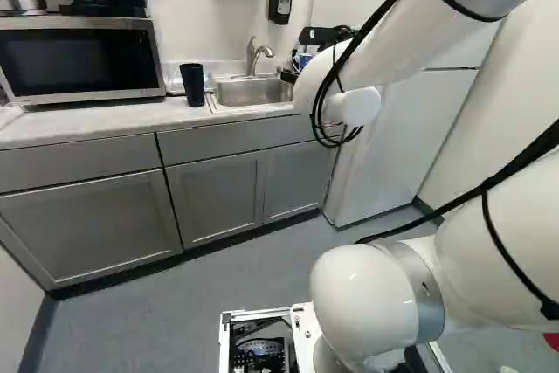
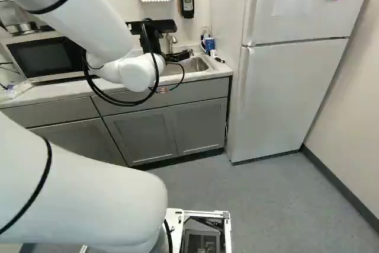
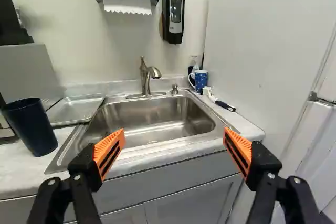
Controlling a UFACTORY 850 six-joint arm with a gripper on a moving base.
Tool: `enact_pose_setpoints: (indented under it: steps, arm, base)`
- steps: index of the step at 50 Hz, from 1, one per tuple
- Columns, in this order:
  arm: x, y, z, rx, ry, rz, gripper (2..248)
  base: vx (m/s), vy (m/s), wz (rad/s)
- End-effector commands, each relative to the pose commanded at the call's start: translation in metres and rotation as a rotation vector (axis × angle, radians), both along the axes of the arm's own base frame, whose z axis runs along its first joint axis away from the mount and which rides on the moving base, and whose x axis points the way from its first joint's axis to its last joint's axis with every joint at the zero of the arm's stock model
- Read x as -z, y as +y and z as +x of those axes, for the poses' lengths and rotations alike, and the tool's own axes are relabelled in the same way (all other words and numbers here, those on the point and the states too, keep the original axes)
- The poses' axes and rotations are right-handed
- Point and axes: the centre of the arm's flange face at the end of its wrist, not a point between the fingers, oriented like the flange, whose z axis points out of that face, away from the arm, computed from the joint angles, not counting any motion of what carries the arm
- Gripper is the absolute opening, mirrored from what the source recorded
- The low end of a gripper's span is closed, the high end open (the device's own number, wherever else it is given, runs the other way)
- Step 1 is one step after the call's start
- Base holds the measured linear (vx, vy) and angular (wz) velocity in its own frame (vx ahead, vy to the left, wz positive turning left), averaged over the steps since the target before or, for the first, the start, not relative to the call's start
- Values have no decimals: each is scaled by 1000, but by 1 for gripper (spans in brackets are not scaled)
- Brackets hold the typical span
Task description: Rinse the cup and place it in the tray
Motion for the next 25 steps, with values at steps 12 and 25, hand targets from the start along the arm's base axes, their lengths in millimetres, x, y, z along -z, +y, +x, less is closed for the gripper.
enact_pose_setpoints:
  steps: [12,25]
  arm:
    - [-11,0,4,0,-3,0,247]
    - [-22,0,9,0,-3,0,247]
  base:
    - [0,0,0]
    - [0,0,0]
